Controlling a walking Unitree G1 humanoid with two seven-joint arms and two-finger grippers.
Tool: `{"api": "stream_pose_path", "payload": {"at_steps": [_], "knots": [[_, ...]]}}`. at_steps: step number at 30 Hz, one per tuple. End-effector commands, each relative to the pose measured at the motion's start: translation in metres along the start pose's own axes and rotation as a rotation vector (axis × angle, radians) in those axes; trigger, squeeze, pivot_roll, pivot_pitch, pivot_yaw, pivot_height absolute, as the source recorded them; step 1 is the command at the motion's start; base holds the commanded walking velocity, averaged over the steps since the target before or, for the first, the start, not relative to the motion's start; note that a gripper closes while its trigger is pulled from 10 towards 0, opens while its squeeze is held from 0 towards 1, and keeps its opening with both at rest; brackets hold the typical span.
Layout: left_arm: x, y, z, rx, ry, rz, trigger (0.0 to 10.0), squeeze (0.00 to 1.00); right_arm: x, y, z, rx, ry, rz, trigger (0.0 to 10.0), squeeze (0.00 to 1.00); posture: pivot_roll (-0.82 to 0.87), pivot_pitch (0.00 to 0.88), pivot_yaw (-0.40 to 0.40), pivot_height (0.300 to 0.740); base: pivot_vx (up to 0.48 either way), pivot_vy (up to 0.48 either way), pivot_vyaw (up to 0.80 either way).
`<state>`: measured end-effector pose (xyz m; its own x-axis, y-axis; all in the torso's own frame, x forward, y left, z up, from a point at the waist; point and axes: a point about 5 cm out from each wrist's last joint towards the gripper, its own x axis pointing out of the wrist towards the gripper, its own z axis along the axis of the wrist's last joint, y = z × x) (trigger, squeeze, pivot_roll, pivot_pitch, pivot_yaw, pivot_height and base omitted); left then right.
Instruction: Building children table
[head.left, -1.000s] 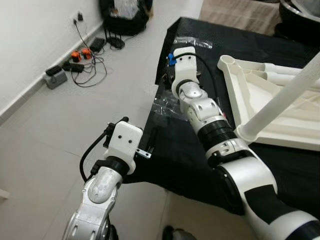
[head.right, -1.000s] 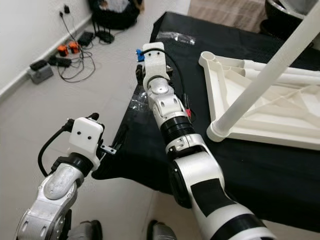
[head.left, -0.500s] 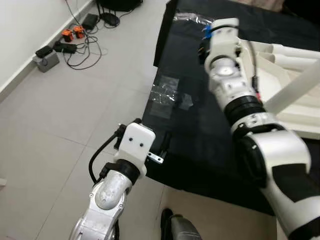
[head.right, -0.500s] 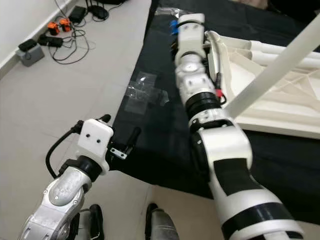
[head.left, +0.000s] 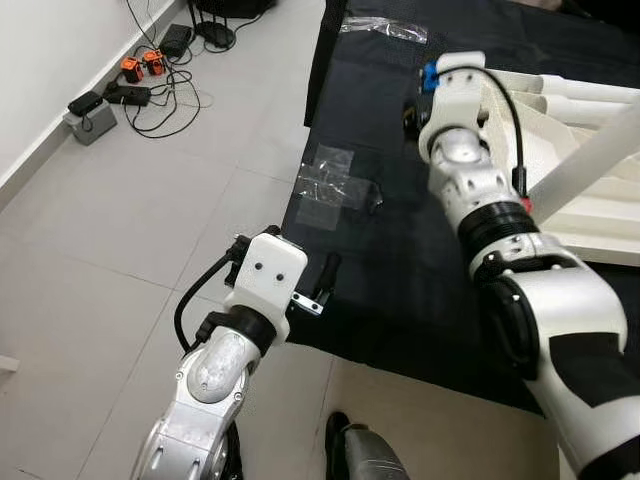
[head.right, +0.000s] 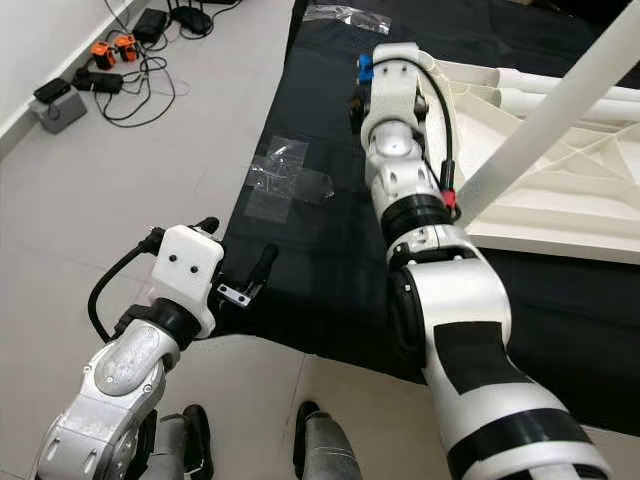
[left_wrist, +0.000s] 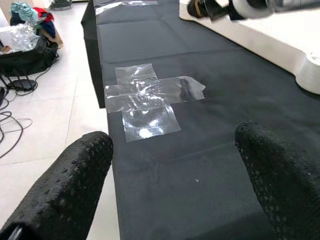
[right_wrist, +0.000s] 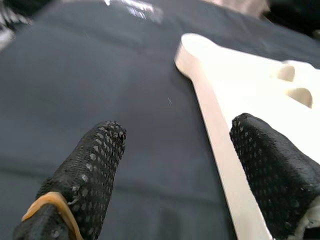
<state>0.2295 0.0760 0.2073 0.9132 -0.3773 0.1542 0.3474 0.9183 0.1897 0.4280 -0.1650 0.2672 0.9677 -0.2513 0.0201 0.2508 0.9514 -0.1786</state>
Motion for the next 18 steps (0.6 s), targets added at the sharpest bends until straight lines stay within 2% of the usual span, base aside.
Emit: {"api": "stream_pose_path", "payload": {"at_steps": [1,3,4,6,8,9,14,15,16,17,18], "knots": [[-0.002,0.000,-0.004,-0.004,0.024,-0.014,10.0,0.00,-0.001,-0.002,-0.013,-0.030,0.045,-0.027,10.0,0.00,0.04,0.285,-0.100,0.740,0.000,0.000,0.00],[-0.006,-0.002,-0.005,-0.001,0.032,-0.016,10.0,0.00,0.000,-0.014,-0.024,-0.054,0.067,-0.086,10.0,0.00,0.05,0.240,-0.102,0.740,0.000,0.000,0.00],[-0.006,-0.002,-0.005,-0.001,0.032,-0.016,10.0,0.00,0.000,-0.014,-0.024,-0.054,0.067,-0.086,10.0,0.00,0.05,0.240,-0.102,0.740,0.000,0.000,0.00],[-0.008,-0.006,-0.006,-0.005,0.034,-0.027,10.0,0.00,0.000,-0.027,-0.032,-0.053,0.074,-0.151,10.0,0.00,0.06,0.221,-0.102,0.740,0.000,0.000,0.00],[-0.008,-0.008,-0.006,-0.006,0.033,-0.033,10.0,0.00,0.001,-0.031,-0.034,-0.044,0.077,-0.167,10.0,0.00,0.06,0.223,-0.096,0.740,0.000,0.000,0.00],[-0.007,-0.008,-0.005,-0.006,0.031,-0.039,10.0,0.00,0.001,-0.039,-0.036,-0.034,0.084,-0.208,10.0,0.00,0.05,0.255,-0.096,0.740,0.000,0.000,0.00],[-0.004,-0.006,-0.005,-0.003,0.027,-0.040,10.0,0.00,0.001,-0.053,-0.039,-0.025,0.089,-0.274,10.0,0.00,0.05,0.250,-0.092,0.740,0.000,0.000,0.00],[-0.003,-0.003,-0.006,0.002,0.027,-0.037,10.0,0.00,0.001,-0.064,-0.041,-0.025,0.089,-0.317,10.0,0.00,0.05,0.251,-0.090,0.740,0.000,0.000,0.00],[-0.003,-0.003,-0.006,0.002,0.027,-0.037,10.0,0.00,0.001,-0.064,-0.041,-0.025,0.089,-0.317,10.0,0.00,0.05,0.251,-0.090,0.740,0.000,0.000,0.00],[-0.002,-0.001,-0.007,0.008,0.030,-0.032,10.0,0.00,0.000,-0.079,-0.043,-0.033,0.091,-0.373,10.0,0.00,0.04,0.251,-0.090,0.740,0.000,0.000,0.00],[-0.002,-0.001,-0.007,0.008,0.030,-0.032,10.0,0.00,0.000,-0.079,-0.043,-0.033,0.091,-0.373,10.0,0.00,0.04,0.251,-0.090,0.740,0.000,0.000,0.00]]}}
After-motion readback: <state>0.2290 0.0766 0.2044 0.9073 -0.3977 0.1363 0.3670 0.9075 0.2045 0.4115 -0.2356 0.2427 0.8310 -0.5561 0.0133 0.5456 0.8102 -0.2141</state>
